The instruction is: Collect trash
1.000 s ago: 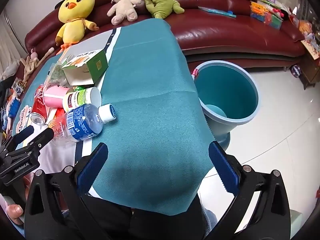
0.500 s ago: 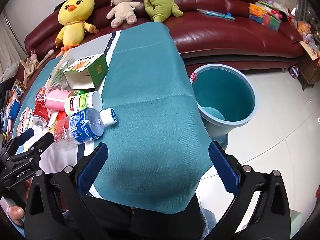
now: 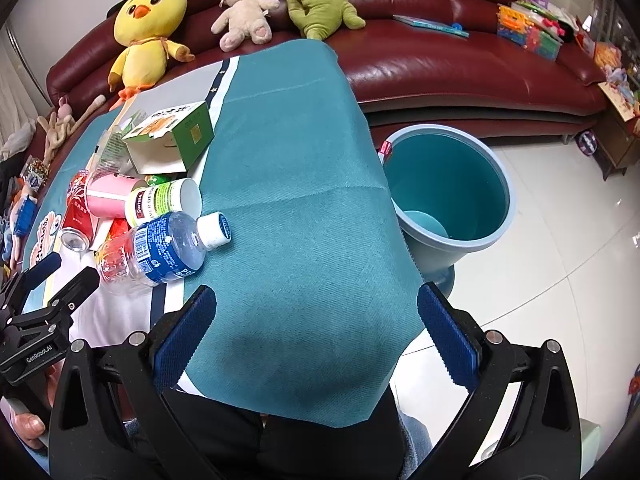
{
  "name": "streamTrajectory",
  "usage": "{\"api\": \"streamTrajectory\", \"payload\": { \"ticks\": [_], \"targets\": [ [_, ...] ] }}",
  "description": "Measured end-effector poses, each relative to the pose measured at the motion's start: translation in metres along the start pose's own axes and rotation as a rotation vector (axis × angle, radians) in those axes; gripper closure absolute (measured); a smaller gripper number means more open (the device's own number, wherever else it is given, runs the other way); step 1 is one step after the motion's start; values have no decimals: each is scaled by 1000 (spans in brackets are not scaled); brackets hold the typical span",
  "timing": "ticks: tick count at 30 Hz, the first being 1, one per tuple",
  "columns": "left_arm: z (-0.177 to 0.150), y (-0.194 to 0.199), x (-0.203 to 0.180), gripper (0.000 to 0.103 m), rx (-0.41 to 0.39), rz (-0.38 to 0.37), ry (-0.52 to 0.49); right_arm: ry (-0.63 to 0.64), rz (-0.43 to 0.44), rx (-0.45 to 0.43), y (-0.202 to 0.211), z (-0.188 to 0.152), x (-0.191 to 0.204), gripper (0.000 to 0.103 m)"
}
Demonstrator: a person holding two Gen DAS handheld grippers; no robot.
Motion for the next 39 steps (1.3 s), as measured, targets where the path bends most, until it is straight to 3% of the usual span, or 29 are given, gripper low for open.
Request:
{"api": "streamTrajectory", "payload": {
  "ticks": [32, 39],
  "targets": [
    [0, -1, 2, 4, 1, -4, -15, -2, -2, 35, -11, -5, 1, 6],
    [5, -14, -3, 4, 7, 1, -168, -11, 3, 63, -19, -4, 0, 6]
  ]
}}
Point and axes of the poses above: each gripper's, at about its wrist camera, not at the fingertips, and y roughly against the way its jaws point, x to its left, z to its top, the point moved 1 cm from there along -y, roughly the way its jaws point, and after that the axes turned 6 degrees about z, right-handed, at the moved point
